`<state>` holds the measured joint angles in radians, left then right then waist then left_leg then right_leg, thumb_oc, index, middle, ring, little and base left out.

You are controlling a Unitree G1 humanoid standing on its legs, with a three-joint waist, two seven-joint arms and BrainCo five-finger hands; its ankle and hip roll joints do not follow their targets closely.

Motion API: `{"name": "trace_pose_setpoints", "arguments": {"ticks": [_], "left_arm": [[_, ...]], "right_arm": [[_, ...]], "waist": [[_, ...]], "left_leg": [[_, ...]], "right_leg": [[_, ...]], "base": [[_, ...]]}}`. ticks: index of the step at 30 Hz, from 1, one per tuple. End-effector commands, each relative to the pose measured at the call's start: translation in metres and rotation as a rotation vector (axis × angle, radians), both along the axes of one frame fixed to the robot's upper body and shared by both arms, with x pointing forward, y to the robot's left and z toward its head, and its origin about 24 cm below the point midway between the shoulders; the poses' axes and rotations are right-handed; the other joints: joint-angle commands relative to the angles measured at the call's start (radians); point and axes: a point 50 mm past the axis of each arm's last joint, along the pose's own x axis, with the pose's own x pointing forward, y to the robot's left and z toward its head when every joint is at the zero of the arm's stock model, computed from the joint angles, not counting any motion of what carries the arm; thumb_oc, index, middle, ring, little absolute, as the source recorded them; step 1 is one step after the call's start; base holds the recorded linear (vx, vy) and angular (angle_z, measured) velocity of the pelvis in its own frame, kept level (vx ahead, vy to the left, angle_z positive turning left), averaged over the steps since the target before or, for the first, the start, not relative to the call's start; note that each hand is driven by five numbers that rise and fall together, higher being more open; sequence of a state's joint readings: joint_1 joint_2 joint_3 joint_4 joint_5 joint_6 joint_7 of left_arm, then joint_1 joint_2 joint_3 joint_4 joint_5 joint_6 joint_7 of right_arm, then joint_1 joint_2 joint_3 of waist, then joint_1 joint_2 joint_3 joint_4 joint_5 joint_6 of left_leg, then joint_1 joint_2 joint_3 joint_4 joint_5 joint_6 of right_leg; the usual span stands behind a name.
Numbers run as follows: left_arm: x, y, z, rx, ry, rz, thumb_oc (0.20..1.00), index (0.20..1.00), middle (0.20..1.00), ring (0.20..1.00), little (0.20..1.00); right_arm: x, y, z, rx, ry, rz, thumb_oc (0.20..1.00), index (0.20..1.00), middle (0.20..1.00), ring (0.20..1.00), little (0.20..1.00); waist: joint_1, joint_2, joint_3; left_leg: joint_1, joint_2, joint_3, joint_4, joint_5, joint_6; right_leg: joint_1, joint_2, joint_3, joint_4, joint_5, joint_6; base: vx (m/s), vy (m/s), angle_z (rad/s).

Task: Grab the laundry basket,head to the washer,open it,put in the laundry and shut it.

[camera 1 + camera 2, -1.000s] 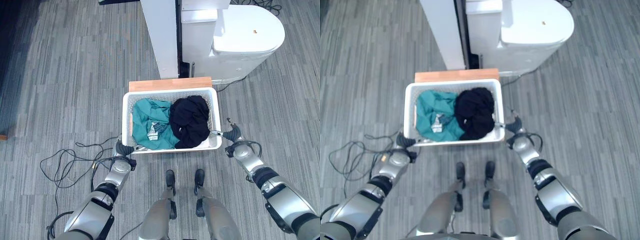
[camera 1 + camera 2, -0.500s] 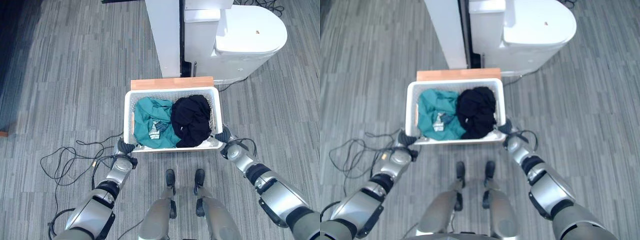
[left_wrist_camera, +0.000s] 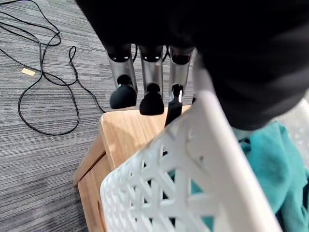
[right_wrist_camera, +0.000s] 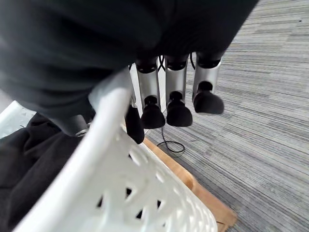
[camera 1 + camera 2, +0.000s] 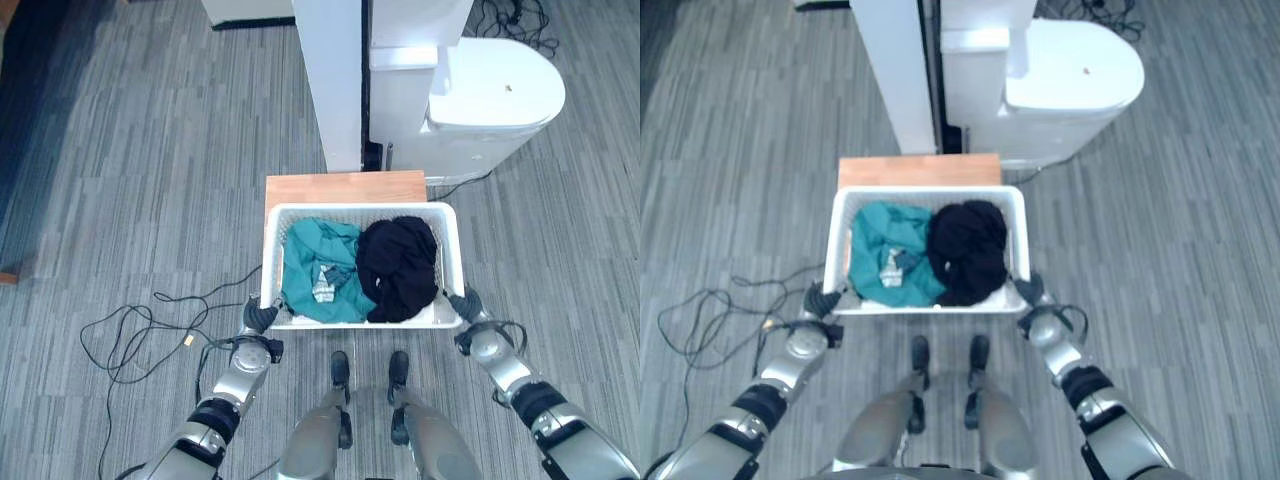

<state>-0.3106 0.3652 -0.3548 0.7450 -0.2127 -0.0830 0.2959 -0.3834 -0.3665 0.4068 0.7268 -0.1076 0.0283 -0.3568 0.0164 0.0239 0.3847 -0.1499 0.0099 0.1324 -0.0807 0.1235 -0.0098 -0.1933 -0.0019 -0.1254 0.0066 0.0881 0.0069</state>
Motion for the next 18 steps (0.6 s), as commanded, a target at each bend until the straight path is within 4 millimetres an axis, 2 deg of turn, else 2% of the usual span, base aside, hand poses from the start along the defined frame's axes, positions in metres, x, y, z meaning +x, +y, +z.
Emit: {"name": "trace_pose_setpoints", "arguments": {"ticks": [1, 10, 12, 18], "left_arm": [[0.010, 0.011, 0.020, -0.062, -0.116, 0.031, 0.200, 0.200, 0.200, 0.200, 0.200], [0.000, 0.011, 0.031, -0.090, -0.177, -0.020, 0.200, 0.200, 0.200, 0.200, 0.200], [-0.009, 0.009, 0.034, -0.114, -0.196, -0.052, 0.200, 0.200, 0.200, 0.200, 0.200], [-0.031, 0.004, 0.033, -0.164, -0.195, -0.097, 0.200, 0.200, 0.200, 0.200, 0.200]], "right_arm": [[0.002, -0.018, 0.019, 0.127, -0.118, -0.092, 0.200, 0.200, 0.200, 0.200, 0.200], [-0.009, -0.023, 0.039, 0.164, -0.221, -0.051, 0.200, 0.200, 0.200, 0.200, 0.200], [-0.017, -0.022, 0.046, 0.184, -0.260, -0.015, 0.200, 0.200, 0.200, 0.200, 0.200], [-0.044, -0.024, 0.050, 0.217, -0.286, 0.021, 0.200, 0.200, 0.200, 0.200, 0.200]], "waist": [[-0.019, -0.039, -0.086], [-0.031, -0.043, -0.121], [-0.038, -0.048, -0.143], [-0.058, -0.055, -0.191]], "left_leg": [[-0.012, -0.020, 0.019, 0.021, -0.068, -0.014], [0.027, -0.019, 0.022, 0.009, -0.074, -0.013], [0.053, -0.016, 0.025, 0.008, -0.081, -0.014], [0.108, -0.005, 0.032, 0.015, -0.101, -0.018]], "right_leg": [[-0.037, -0.054, 0.055, 0.034, -0.029, 0.094], [0.000, -0.050, 0.056, 0.027, -0.041, 0.096], [0.030, -0.048, 0.054, 0.025, -0.051, 0.097], [0.083, -0.034, 0.060, 0.025, -0.075, 0.096]], "base": [[0.02, 0.013, -0.07], [0.01, -0.005, -0.01], [0.06, -0.039, -0.01], [0.05, -0.055, -0.05]]}}
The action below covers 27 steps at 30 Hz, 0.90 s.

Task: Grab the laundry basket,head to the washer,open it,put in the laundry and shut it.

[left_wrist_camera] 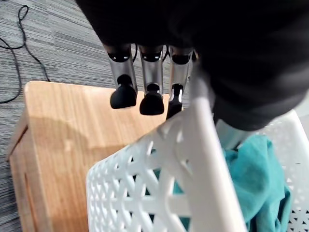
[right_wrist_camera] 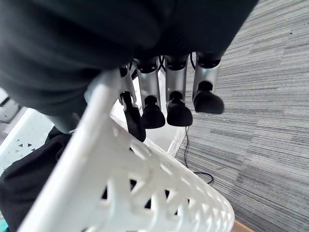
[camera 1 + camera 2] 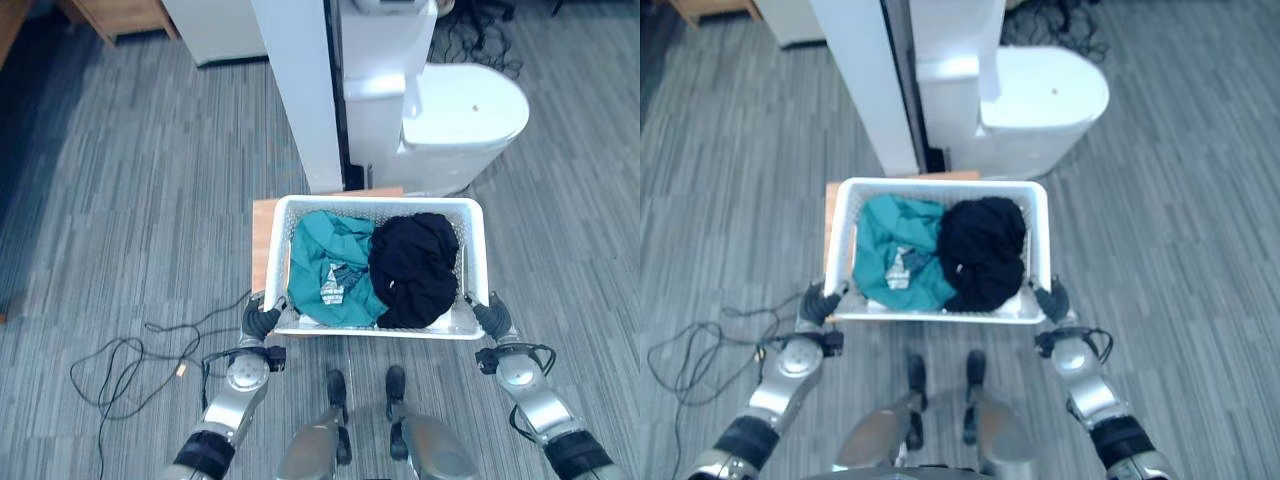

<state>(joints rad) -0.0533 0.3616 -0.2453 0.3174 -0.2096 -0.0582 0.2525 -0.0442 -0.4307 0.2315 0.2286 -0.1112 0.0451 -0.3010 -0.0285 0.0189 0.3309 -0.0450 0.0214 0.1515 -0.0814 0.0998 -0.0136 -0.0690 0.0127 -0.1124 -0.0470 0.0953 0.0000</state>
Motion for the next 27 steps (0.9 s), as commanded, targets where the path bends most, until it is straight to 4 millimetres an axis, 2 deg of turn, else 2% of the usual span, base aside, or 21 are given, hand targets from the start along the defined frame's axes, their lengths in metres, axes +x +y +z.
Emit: {"name": "trace_pose_setpoints", "arguments": {"ticks": [1, 4, 6, 7, 8, 9, 11, 12, 13, 14, 15, 16, 17, 18, 19, 20, 21, 24, 25, 27], "left_arm": [[-0.001, 0.012, 0.011, -0.018, -0.065, -0.072, 0.200, 0.200, 0.200, 0.200, 0.200], [-0.006, 0.006, 0.012, -0.039, -0.073, -0.100, 0.200, 0.200, 0.200, 0.200, 0.200], [-0.011, -0.005, 0.013, -0.081, -0.083, -0.127, 0.200, 0.200, 0.200, 0.200, 0.200], [-0.010, -0.012, 0.019, -0.109, -0.117, -0.139, 0.200, 0.200, 0.200, 0.200, 0.200], [-0.010, -0.012, 0.019, -0.109, -0.118, -0.139, 0.200, 0.200, 0.200, 0.200, 0.200], [-0.010, -0.015, 0.021, -0.112, -0.126, -0.153, 0.200, 0.200, 0.200, 0.200, 0.200], [-0.015, -0.019, 0.018, -0.103, -0.104, -0.199, 0.200, 0.200, 0.200, 0.200, 0.200], [-0.015, -0.016, 0.024, -0.096, -0.129, -0.205, 0.200, 0.200, 0.200, 0.200, 0.200], [-0.014, -0.016, 0.027, -0.101, -0.144, -0.204, 0.200, 0.200, 0.200, 0.200, 0.200], [-0.012, -0.015, 0.036, -0.117, -0.191, -0.190, 0.200, 0.200, 0.200, 0.200, 0.200], [-0.011, -0.016, 0.038, -0.124, -0.200, -0.192, 0.200, 0.200, 0.200, 0.200, 0.200], [-0.010, -0.016, 0.040, -0.126, -0.207, -0.191, 0.200, 0.200, 0.200, 0.200, 0.200], [-0.010, -0.016, 0.040, -0.127, -0.208, -0.190, 0.200, 0.200, 0.200, 0.200, 0.200], [-0.010, -0.015, 0.039, -0.132, -0.204, -0.183, 0.200, 0.200, 0.200, 0.200, 0.200], [-0.009, -0.011, 0.042, -0.146, -0.224, -0.152, 0.200, 0.200, 0.200, 0.200, 0.200], [-0.010, -0.011, 0.040, -0.147, -0.213, -0.157, 0.200, 0.200, 0.200, 0.200, 0.200], [-0.013, -0.013, 0.036, -0.151, -0.197, -0.162, 0.200, 0.200, 0.200, 0.200, 0.200], [-0.016, -0.015, 0.031, -0.158, -0.173, -0.164, 0.200, 0.200, 0.200, 0.200, 0.200], [-0.016, -0.017, 0.031, -0.170, -0.176, -0.164, 0.200, 0.200, 0.200, 0.200, 0.200], [-0.014, -0.022, 0.031, -0.196, -0.184, -0.162, 0.200, 0.200, 0.200, 0.200, 0.200]], "right_arm": [[0.000, -0.006, 0.027, 0.103, -0.164, 0.028, 0.200, 0.200, 0.200, 0.200, 0.200], [-0.012, -0.005, 0.027, 0.124, -0.173, 0.039, 0.200, 0.200, 0.200, 0.200, 0.200], [-0.022, -0.006, 0.026, 0.140, -0.170, 0.046, 0.200, 0.200, 0.200, 0.200, 0.200], [-0.023, -0.007, 0.032, 0.146, -0.202, 0.045, 0.200, 0.200, 0.200, 0.200, 0.200], [-0.022, -0.006, 0.033, 0.146, -0.203, 0.045, 0.200, 0.200, 0.200, 0.200, 0.200], [-0.023, -0.008, 0.035, 0.146, -0.213, 0.049, 0.200, 0.200, 0.200, 0.200, 0.200], [-0.030, -0.014, 0.036, 0.164, -0.213, 0.039, 0.200, 0.200, 0.200, 0.200, 0.200], [-0.028, -0.008, 0.041, 0.198, -0.232, 0.067, 0.200, 0.200, 0.200, 0.200, 0.200], [-0.026, -0.005, 0.043, 0.206, -0.241, 0.079, 0.200, 0.200, 0.200, 0.200, 0.200], [-0.021, 0.002, 0.048, 0.213, -0.261, 0.114, 0.200, 0.200, 0.200, 0.200, 0.200], [-0.020, 0.003, 0.049, 0.219, -0.266, 0.119, 0.200, 0.200, 0.200, 0.200, 0.200], [-0.019, 0.004, 0.050, 0.221, -0.271, 0.120, 0.200, 0.200, 0.200, 0.200, 0.200], [-0.019, 0.005, 0.050, 0.227, -0.270, 0.123, 0.200, 0.200, 0.200, 0.200, 0.200], [-0.019, 0.007, 0.049, 0.233, -0.265, 0.128, 0.200, 0.200, 0.200, 0.200, 0.200], [-0.017, 0.010, 0.050, 0.239, -0.271, 0.138, 0.200, 0.200, 0.200, 0.200, 0.200], [-0.017, 0.010, 0.049, 0.240, -0.268, 0.140, 0.200, 0.200, 0.200, 0.200, 0.200], [-0.018, 0.011, 0.048, 0.238, -0.261, 0.149, 0.200, 0.200, 0.200, 0.200, 0.200], [-0.023, 0.005, 0.044, 0.240, -0.240, 0.118, 0.200, 0.200, 0.200, 0.200, 0.200], [-0.023, 0.004, 0.047, 0.240, -0.254, 0.118, 0.200, 0.200, 0.200, 0.200, 0.200], [-0.019, 0.000, 0.052, 0.228, -0.273, 0.114, 0.200, 0.200, 0.200, 0.200, 0.200]], "waist": [[-0.018, -0.051, -0.143], [-0.039, -0.058, -0.147], [-0.055, -0.065, -0.141], [-0.058, -0.060, -0.135], [-0.059, -0.061, -0.137], [-0.067, -0.058, -0.139], [-0.128, -0.050, -0.150], [-0.151, -0.058, -0.140], [-0.149, -0.063, -0.136], [-0.135, -0.061, -0.126], [-0.126, -0.060, -0.124], [-0.123, -0.055, -0.123], [-0.123, -0.049, -0.126], [-0.117, -0.031, -0.132], [-0.095, -0.024, -0.141], [-0.092, -0.020, -0.146], [-0.096, -0.019, -0.155], [-0.116, -0.012, -0.169], [-0.118, -0.011, -0.162], [-0.100, -0.011, -0.141]], "left_leg": [[0.009, -0.012, 0.014, 0.024, -0.084, -0.016], [0.012, -0.004, 0.021, 0.082, -0.110, -0.019], [0.003, 0.004, 0.006, 0.186, -0.153, -0.023], [-0.032, -0.038, -0.118, 0.201, -0.158, -0.027], [-0.036, -0.040, -0.118, 0.199, -0.154, -0.027], [-0.040, -0.053, -0.147, 0.185, -0.155, -0.027], [0.002, -0.050, -0.093, 0.145, -0.168, 0.004], [0.004, -0.048, 0.006, 0.151, -0.181, 0.021], [-0.001, -0.044, 0.049, 0.155, -0.182, 0.024], [0.010, -0.024, 0.139, 0.156, -0.200, 0.030], [0.021, -0.015, 0.174, 0.150, -0.202, 0.027], [0.040, -0.002, 0.213, 0.142, -0.202, 0.024], [0.050, 0.006, 0.236, 0.138, -0.202, 0.020], [0.075, 0.020, 0.250, 0.128, -0.221, 0.012], [0.086, 0.036, 0.306, 0.119, -0.210, 0.003], [0.095, 0.039, 0.314, 0.109, -0.209, -0.001], [0.109, 0.042, 0.341, 0.103, -0.210, -0.005], [0.127, 0.057, 0.361, 0.171, -0.248, -0.010], [0.112, 0.075, 0.353, 0.256, -0.260, -0.016], [0.052, 0.135, 0.306, 0.454, -0.231, -0.057]], "right_leg": [[-0.034, -0.046, 0.050, 0.082, -0.090, 0.101], [-0.019, -0.035, 0.073, 0.091, -0.101, 0.093], [0.002, -0.024, 0.107, 0.088, -0.103, 0.083], [-0.020, -0.010, 0.159, 0.104, -0.093, 0.083], [-0.024, -0.012, 0.159, 0.103, -0.090, 0.083], [-0.034, -0.004, 0.181, 0.105, -0.087, 0.086], [-0.077, 0.020, 0.274, 0.131, -0.058, 0.113], [-0.125, 0.044, 0.348, 0.150, -0.031, 0.140], [-0.145, 0.049, 0.365, 0.158, -0.019, 0.147], [-0.172, 0.027, 0.294, 0.167, -0.022, 0.157], [-0.181, 0.003, 0.222, 0.172, -0.027, 0.154], [-0.187, -0.035, 0.102, 0.184, -0.044, 0.139], [-0.189, -0.061, 0.025, 0.192, -0.057, 0.131], [-0.179, -0.087, -0.055, 0.211, -0.094, 0.131], [-0.165, -0.140, -0.200, 0.221, -0.107, 0.123], [-0.150, -0.154, -0.241, 0.223, -0.118, 0.117], [-0.136, -0.158, -0.254, 0.210, -0.117, 0.115], [-0.117, -0.133, -0.176, 0.178, -0.120, 0.114], [-0.101, -0.118, -0.150, 0.164, -0.125, 0.104], [-0.063, -0.087, -0.128, 0.131, -0.134, 0.080]], "base": [[0.03, -0.049, -0.04], [0.00, -0.090, -0.07], [-0.04, -0.021, -0.38], [-0.08, 0.053, -1.07], [-0.11, 0.081, -1.73], [-0.02, 0.096, -1.55], [-0.08, 0.257, -1.28], [-0.20, 0.245, -1.69], [-0.22, 0.136, -3.20], [-0.12, -0.003, -3.49], [-0.06, -0.052, -3.18], [-0.01, -0.072, -1.88], [0.08, -0.030, -1.71], [0.09, -0.080, -1.47], [0.09, -0.084, -1.35], [0.07, -0.171, -1.45], [0.14, -0.155, -1.76], [0.24, -0.184, -0.68], [0.23, -0.248, -0.07], [0.16, -0.239, -0.71]]}}
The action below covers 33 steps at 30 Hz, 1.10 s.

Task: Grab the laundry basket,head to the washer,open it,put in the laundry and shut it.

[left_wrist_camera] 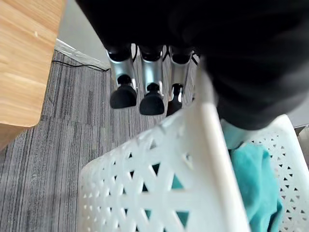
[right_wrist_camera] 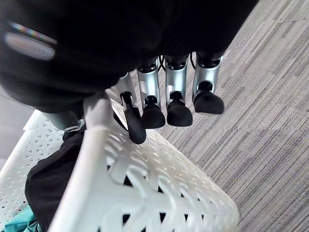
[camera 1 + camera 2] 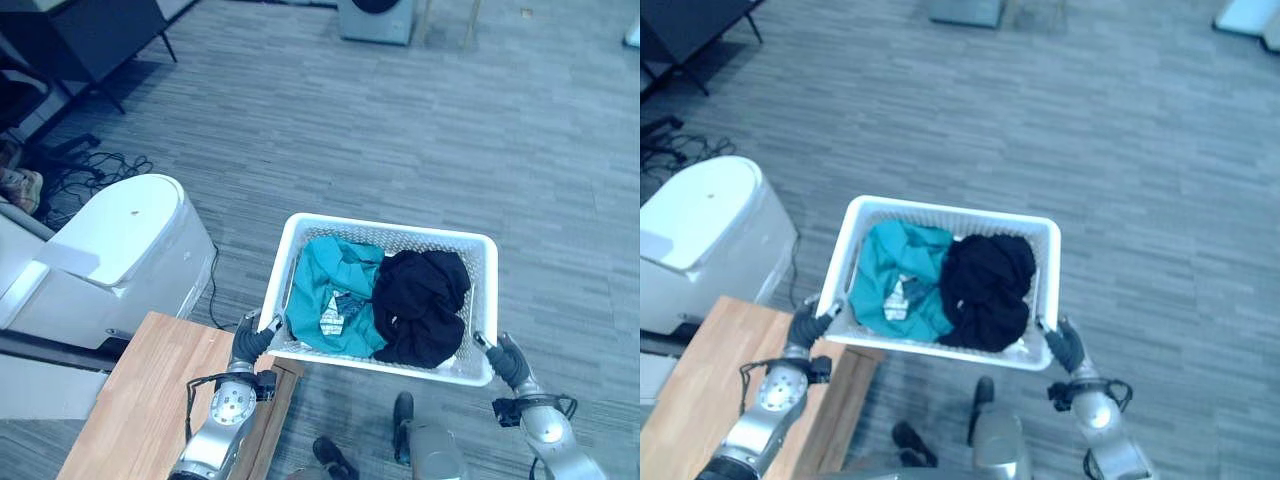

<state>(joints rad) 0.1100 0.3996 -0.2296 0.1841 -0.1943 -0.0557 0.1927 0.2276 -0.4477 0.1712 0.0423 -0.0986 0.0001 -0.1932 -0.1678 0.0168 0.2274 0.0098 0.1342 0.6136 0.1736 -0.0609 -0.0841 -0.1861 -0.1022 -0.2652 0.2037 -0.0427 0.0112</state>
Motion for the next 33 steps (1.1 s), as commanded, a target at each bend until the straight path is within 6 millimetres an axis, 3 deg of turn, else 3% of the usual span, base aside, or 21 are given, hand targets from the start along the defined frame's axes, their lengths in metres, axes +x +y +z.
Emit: {"name": "trace_pose_setpoints", "arguments": {"ticks": [1, 2, 4, 6, 11, 15, 16, 18, 20, 21, 22, 23, 25, 29, 31, 33], "left_arm": [[0.019, -0.032, 0.037, -0.225, -0.218, -0.108, 0.200, 0.200, 0.200, 0.200, 0.200], [0.019, -0.032, 0.037, -0.224, -0.218, -0.109, 0.200, 0.200, 0.200, 0.200, 0.200], [0.015, -0.032, 0.033, -0.234, -0.206, -0.101, 0.200, 0.200, 0.200, 0.200, 0.200], [0.013, -0.030, 0.030, -0.236, -0.194, -0.089, 0.200, 0.200, 0.200, 0.200, 0.200], [0.004, -0.023, 0.027, -0.229, -0.174, -0.053, 0.200, 0.200, 0.200, 0.200, 0.200], [0.002, -0.019, 0.028, -0.223, -0.180, -0.042, 0.200, 0.200, 0.200, 0.200, 0.200], [-0.001, -0.017, 0.026, -0.215, -0.172, -0.039, 0.200, 0.200, 0.200, 0.200, 0.200], [-0.001, -0.016, 0.026, -0.215, -0.172, -0.036, 0.200, 0.200, 0.200, 0.200, 0.200], [-0.002, -0.014, 0.025, -0.212, -0.166, -0.031, 0.200, 0.200, 0.200, 0.200, 0.200], [-0.001, -0.011, 0.027, -0.194, -0.170, -0.035, 0.200, 0.200, 0.200, 0.200, 0.200], [-0.001, -0.011, 0.027, -0.195, -0.170, -0.035, 0.200, 0.200, 0.200, 0.200, 0.200], [0.000, -0.008, 0.030, -0.171, -0.178, -0.034, 0.200, 0.200, 0.200, 0.200, 0.200], [0.000, -0.007, 0.031, -0.166, -0.184, -0.030, 0.200, 0.200, 0.200, 0.200, 0.200], [0.001, -0.005, 0.034, -0.163, -0.194, -0.032, 0.200, 0.200, 0.200, 0.200, 0.200], [-0.001, -0.004, 0.031, -0.164, -0.185, -0.027, 0.200, 0.200, 0.200, 0.200, 0.200], [0.000, -0.003, 0.031, -0.161, -0.189, -0.017, 0.200, 0.200, 0.200, 0.200, 0.200]], "right_arm": [[0.041, 0.009, 0.067, 0.179, -0.365, 0.056, 0.200, 0.200, 0.200, 0.200, 0.200], [0.041, 0.009, 0.067, 0.180, -0.365, 0.056, 0.200, 0.200, 0.200, 0.200, 0.200], [0.040, 0.010, 0.066, 0.182, -0.352, 0.070, 0.200, 0.200, 0.200, 0.200, 0.200], [0.038, 0.010, 0.062, 0.183, -0.330, 0.072, 0.200, 0.200, 0.200, 0.200, 0.200], [0.034, 0.008, 0.056, 0.202, -0.313, 0.047, 0.200, 0.200, 0.200, 0.200, 0.200], [0.034, 0.009, 0.055, 0.213, -0.309, 0.043, 0.200, 0.200, 0.200, 0.200, 0.200], [0.033, 0.012, 0.053, 0.231, -0.306, 0.055, 0.200, 0.200, 0.200, 0.200, 0.200], [0.033, 0.015, 0.053, 0.241, -0.310, 0.060, 0.200, 0.200, 0.200, 0.200, 0.200], [0.034, 0.022, 0.055, 0.269, -0.321, 0.084, 0.200, 0.200, 0.200, 0.200, 0.200], [0.036, 0.026, 0.057, 0.270, -0.328, 0.106, 0.200, 0.200, 0.200, 0.200, 0.200], [0.036, 0.026, 0.057, 0.270, -0.328, 0.106, 0.200, 0.200, 0.200, 0.200, 0.200], [0.037, 0.029, 0.061, 0.274, -0.345, 0.123, 0.200, 0.200, 0.200, 0.200, 0.200], [0.038, 0.031, 0.061, 0.271, -0.342, 0.134, 0.200, 0.200, 0.200, 0.200, 0.200], [0.040, 0.031, 0.063, 0.272, -0.337, 0.148, 0.200, 0.200, 0.200, 0.200, 0.200], [0.040, 0.028, 0.062, 0.288, -0.329, 0.131, 0.200, 0.200, 0.200, 0.200, 0.200], [0.038, 0.025, 0.061, 0.277, -0.326, 0.123, 0.200, 0.200, 0.200, 0.200, 0.200]], "waist": [[0.070, -0.025, -0.026], [0.068, -0.025, -0.028], [0.095, -0.038, -0.032], [0.116, -0.043, -0.028], [0.195, -0.033, -0.019], [0.225, -0.031, -0.022], [0.233, -0.029, -0.050], [0.238, -0.041, -0.056], [0.248, -0.072, -0.071], [0.249, -0.091, -0.072], [0.252, -0.088, -0.075], [0.236, -0.089, -0.066], [0.228, -0.076, -0.063], [0.176, -0.027, -0.040], [0.149, -0.024, -0.029], [0.128, -0.019, -0.021]], "left_leg": [[-0.074, -0.034, -0.266, 0.246, -0.048, 0.030], [-0.076, -0.035, -0.267, 0.247, -0.048, 0.031], [-0.123, -0.103, -0.352, 0.185, -0.080, 0.049], [-0.169, -0.126, -0.391, 0.133, -0.075, 0.053], [-0.298, -0.175, -0.467, -0.119, 0.116, 0.027], [-0.332, -0.178, -0.474, -0.169, 0.151, 0.025], [-0.305, -0.169, -0.479, -0.172, 0.176, 0.045], [-0.313, -0.172, -0.476, -0.136, 0.171, 0.050], [-0.300, -0.184, -0.464, -0.088, 0.132, 0.071], [-0.266, -0.188, -0.448, -0.070, 0.091, 0.094], [-0.270, -0.183, -0.446, -0.071, 0.094, 0.093], [-0.214, -0.189, -0.438, -0.069, 0.056, 0.113], [-0.180, -0.182, -0.435, -0.084, 0.047, 0.119], [-0.028, -0.169, -0.443, -0.133, -0.019, 0.113], [0.055, -0.179, -0.467, -0.134, -0.076, 0.096], [0.112, -0.174, -0.494, -0.139, -0.110, 0.082]], "right_leg": [[0.081, 0.039, 0.047, -0.151, 0.017, 0.051], [0.080, 0.039, 0.045, -0.153, 0.018, 0.051], [0.105, 0.044, 0.093, -0.168, 0.016, 0.061], [0.138, 0.052, 0.129, -0.178, 0.007, 0.064], [0.259, 0.129, 0.231, -0.214, -0.040, 0.050], [0.308, 0.151, 0.281, -0.200, -0.072, 0.045], [0.342, 0.161, 0.304, -0.193, -0.101, 0.048], [0.354, 0.148, 0.308, -0.180, -0.105, 0.053], [0.348, 0.124, 0.319, -0.110, -0.089, 0.084], [0.304, 0.111, 0.315, 0.030, -0.019, 0.140], [0.298, 0.115, 0.318, 0.030, -0.014, 0.139], [0.217, 0.105, 0.301, 0.173, 0.083, 0.199], [0.160, 0.105, 0.282, 0.212, 0.094, 0.199], [-0.008, 0.073, 0.147, 0.120, 0.000, 0.131], [-0.075, 0.037, 0.125, -0.057, 0.033, 0.136], [-0.110, 0.018, 0.143, -0.144, 0.076, 0.152]], "base": [[0.07, -0.140, -0.88], [0.13, -0.088, -0.92], [0.23, -0.018, -1.00], [0.31, -0.016, -0.81], [0.41, -0.023, -0.73], [0.39, 0.049, -0.50], [0.63, 0.137, -0.65], [0.41, 0.092, -0.77], [0.44, 0.090, -0.36], [0.38, 0.076, -0.35], [0.42, 0.086, -0.43], [0.31, 0.069, -0.31], [0.28, 0.074, -0.44], [0.41, 0.063, -0.05], [0.66, -0.072, 0.03], [0.61, -0.124, 0.48]]}}
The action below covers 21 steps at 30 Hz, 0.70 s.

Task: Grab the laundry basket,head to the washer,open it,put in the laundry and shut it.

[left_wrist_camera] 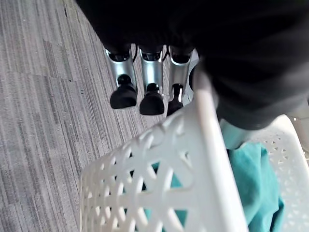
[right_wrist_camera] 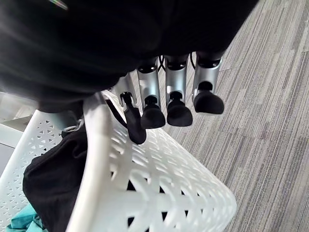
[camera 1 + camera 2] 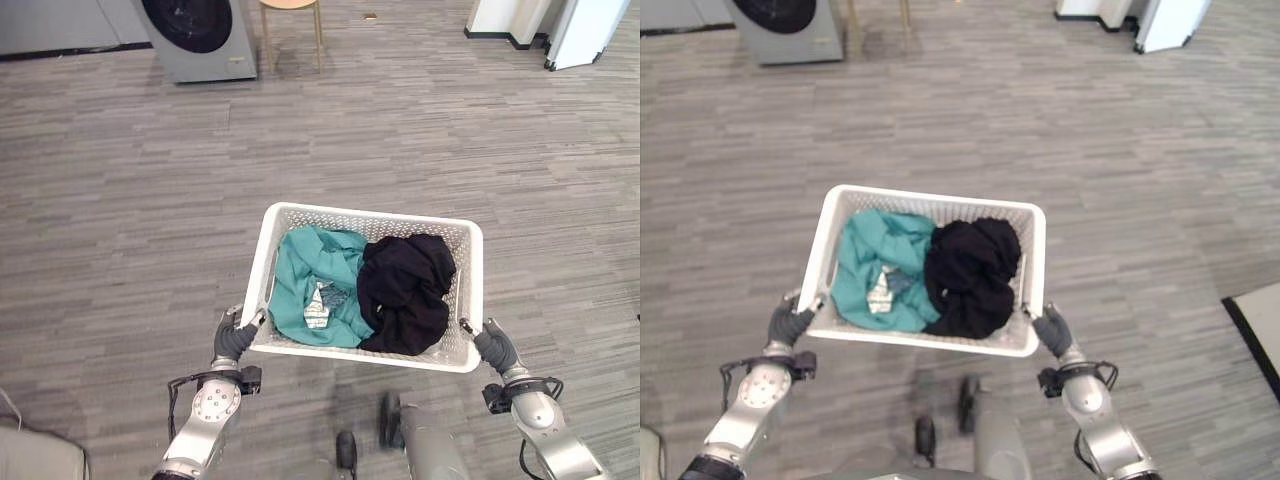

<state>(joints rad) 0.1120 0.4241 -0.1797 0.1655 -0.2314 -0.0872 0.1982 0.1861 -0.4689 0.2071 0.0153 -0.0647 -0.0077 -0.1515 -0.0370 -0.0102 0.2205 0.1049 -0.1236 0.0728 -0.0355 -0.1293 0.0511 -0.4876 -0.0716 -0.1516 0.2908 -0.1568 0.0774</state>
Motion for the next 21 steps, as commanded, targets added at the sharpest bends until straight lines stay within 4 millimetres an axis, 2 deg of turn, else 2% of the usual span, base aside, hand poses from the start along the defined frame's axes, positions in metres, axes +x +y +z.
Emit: {"name": "trace_pose_setpoints", "arguments": {"ticks": [1, 5, 6, 7, 8, 9, 10, 11, 13, 14, 15, 16, 18, 19, 21], "left_arm": [[-0.004, -0.019, 0.018, -0.143, -0.131, -0.070, 0.200, 0.200, 0.200, 0.200, 0.200], [-0.006, -0.023, 0.013, -0.156, -0.119, -0.078, 0.200, 0.200, 0.200, 0.200, 0.200], [-0.004, -0.028, 0.013, -0.177, -0.118, -0.083, 0.200, 0.200, 0.200, 0.200, 0.200], [-0.005, -0.029, 0.011, -0.195, -0.111, -0.083, 0.200, 0.200, 0.200, 0.200, 0.200], [-0.005, -0.031, 0.012, -0.199, -0.112, -0.092, 0.200, 0.200, 0.200, 0.200, 0.200], [-0.005, -0.031, 0.012, -0.199, -0.112, -0.093, 0.200, 0.200, 0.200, 0.200, 0.200], [-0.005, -0.031, 0.011, -0.197, -0.106, -0.093, 0.200, 0.200, 0.200, 0.200, 0.200], [-0.004, -0.031, 0.012, -0.203, -0.109, -0.097, 0.200, 0.200, 0.200, 0.200, 0.200], [-0.002, -0.033, 0.014, -0.208, -0.113, -0.107, 0.200, 0.200, 0.200, 0.200, 0.200], [-0.004, -0.032, 0.013, -0.210, -0.109, -0.099, 0.200, 0.200, 0.200, 0.200, 0.200], [-0.004, -0.032, 0.013, -0.209, -0.109, -0.099, 0.200, 0.200, 0.200, 0.200, 0.200], [-0.006, -0.031, 0.012, -0.207, -0.104, -0.097, 0.200, 0.200, 0.200, 0.200, 0.200], [-0.007, -0.030, 0.011, -0.202, -0.094, -0.094, 0.200, 0.200, 0.200, 0.200, 0.200], [-0.009, -0.027, 0.011, -0.197, -0.092, -0.087, 0.200, 0.200, 0.200, 0.200, 0.200], [-0.011, -0.027, 0.010, -0.197, -0.087, -0.085, 0.200, 0.200, 0.200, 0.200, 0.200]], "right_arm": [[0.026, 0.013, 0.050, 0.250, -0.281, 0.036, 0.200, 0.200, 0.200, 0.200, 0.200], [0.019, 0.011, 0.045, 0.251, -0.257, 0.033, 0.200, 0.200, 0.200, 0.200, 0.200], [0.019, 0.008, 0.042, 0.239, -0.251, 0.017, 0.200, 0.200, 0.200, 0.200, 0.200], [0.018, 0.005, 0.043, 0.240, -0.257, 0.011, 0.200, 0.200, 0.200, 0.200, 0.200], [0.018, 0.004, 0.045, 0.244, -0.264, 0.007, 0.200, 0.200, 0.200, 0.200, 0.200], [0.018, 0.003, 0.045, 0.244, -0.264, 0.006, 0.200, 0.200, 0.200, 0.200, 0.200], [0.019, 0.001, 0.045, 0.237, -0.266, -0.005, 0.200, 0.200, 0.200, 0.200, 0.200], [0.019, -0.002, 0.045, 0.230, -0.263, -0.016, 0.200, 0.200, 0.200, 0.200, 0.200], [0.020, -0.005, 0.047, 0.219, -0.270, -0.025, 0.200, 0.200, 0.200, 0.200, 0.200], [0.020, -0.006, 0.049, 0.222, -0.281, -0.033, 0.200, 0.200, 0.200, 0.200, 0.200], [0.020, -0.006, 0.049, 0.222, -0.281, -0.033, 0.200, 0.200, 0.200, 0.200, 0.200], [0.020, -0.007, 0.049, 0.222, -0.279, -0.035, 0.200, 0.200, 0.200, 0.200, 0.200], [0.019, -0.007, 0.046, 0.222, -0.269, -0.041, 0.200, 0.200, 0.200, 0.200, 0.200], [0.018, -0.009, 0.044, 0.217, -0.262, -0.056, 0.200, 0.200, 0.200, 0.200, 0.200], [0.018, -0.008, 0.043, 0.218, -0.258, -0.059, 0.200, 0.200, 0.200, 0.200, 0.200]], "waist": [[-0.010, 0.012, -0.013], [-0.029, 0.011, -0.038], [-0.036, 0.019, -0.054], [-0.037, 0.029, -0.058], [-0.035, 0.021, -0.059], [-0.037, 0.022, -0.060], [-0.033, 0.016, -0.059], [-0.027, 0.009, -0.055], [-0.004, -0.009, -0.045], [0.020, -0.021, -0.043], [0.020, -0.024, -0.045], [0.031, -0.024, -0.042], [0.051, -0.014, -0.048], [0.070, -0.001, -0.045], [0.078, -0.002, -0.042]], "left_leg": [[0.042, 0.089, 0.041, 0.067, -0.055, -0.057], [0.107, 0.101, 0.009, 0.085, -0.069, -0.079], [0.089, 0.137, 0.006, 0.176, 0.009, -0.118], [0.060, 0.168, 0.009, 0.275, 0.062, -0.136], [0.024, 0.177, 0.012, 0.359, 0.109, -0.139], [0.018, 0.179, 0.009, 0.367, 0.105, -0.140], [-0.014, 0.193, 0.024, 0.438, 0.148, -0.140], [-0.051, 0.206, 0.040, 0.488, 0.147, -0.128], [-0.149, 0.183, 0.064, 0.518, 0.089, -0.103], [-0.221, 0.150, 0.079, 0.442, 0.030, -0.082], [-0.222, 0.147, 0.080, 0.437, 0.035, -0.081], [-0.259, 0.139, 0.092, 0.369, 0.029, -0.077], [-0.291, 0.129, 0.101, 0.194, 0.117, -0.090], [-0.340, 0.142, 0.123, 0.070, 0.203, -0.113], [-0.346, 0.142, 0.138, 0.017, 0.224, -0.117]], "right_leg": [[0.176, -0.020, 0.028, -0.244, 0.204, 0.091], [0.194, -0.023, 0.049, -0.215, 0.248, 0.086], [0.222, -0.006, 0.057, -0.198, 0.259, 0.061], [0.243, 0.008, 0.045, -0.196, 0.244, 0.043], [0.264, 0.009, 0.043, -0.201, 0.235, 0.028], [0.263, 0.009, 0.040, -0.201, 0.235, 0.027], [0.292, 0.015, 0.035, -0.203, 0.212, 0.008], [0.322, 0.017, 0.030, -0.206, 0.193, -0.005], [0.377, 0.012, 0.034, -0.222, 0.164, -0.011], [0.426, 0.008, 0.035, -0.243, 0.142, -0.002], [0.424, 0.005, 0.035, -0.245, 0.144, -0.001], [0.451, 0.011, 0.035, -0.253, 0.128, 0.003], [0.494, 0.032, 0.041, -0.269, 0.111, 0.005], [0.551, 0.062, 0.049, -0.275, 0.082, 0.003], [0.577, 0.064, 0.056, -0.274, 0.068, 0.004]], "base": [[0.34, -0.081, 0.47], [0.48, -0.172, 0.40], [0.65, -0.332, 0.71], [0.57, -0.353, 0.75], [0.26, -0.188, 0.46], [0.24, -0.175, 0.23], [0.26, -0.174, -0.09], [0.38, -0.221, -0.12], [0.45, -0.151, 0.16], [0.42, -0.078, 0.03], [0.46, -0.049, -0.24], [0.27, 0.004, -0.32], [0.50, 0.036, -0.38], [0.61, 0.076, -0.46], [0.39, 0.062, -0.29]]}}
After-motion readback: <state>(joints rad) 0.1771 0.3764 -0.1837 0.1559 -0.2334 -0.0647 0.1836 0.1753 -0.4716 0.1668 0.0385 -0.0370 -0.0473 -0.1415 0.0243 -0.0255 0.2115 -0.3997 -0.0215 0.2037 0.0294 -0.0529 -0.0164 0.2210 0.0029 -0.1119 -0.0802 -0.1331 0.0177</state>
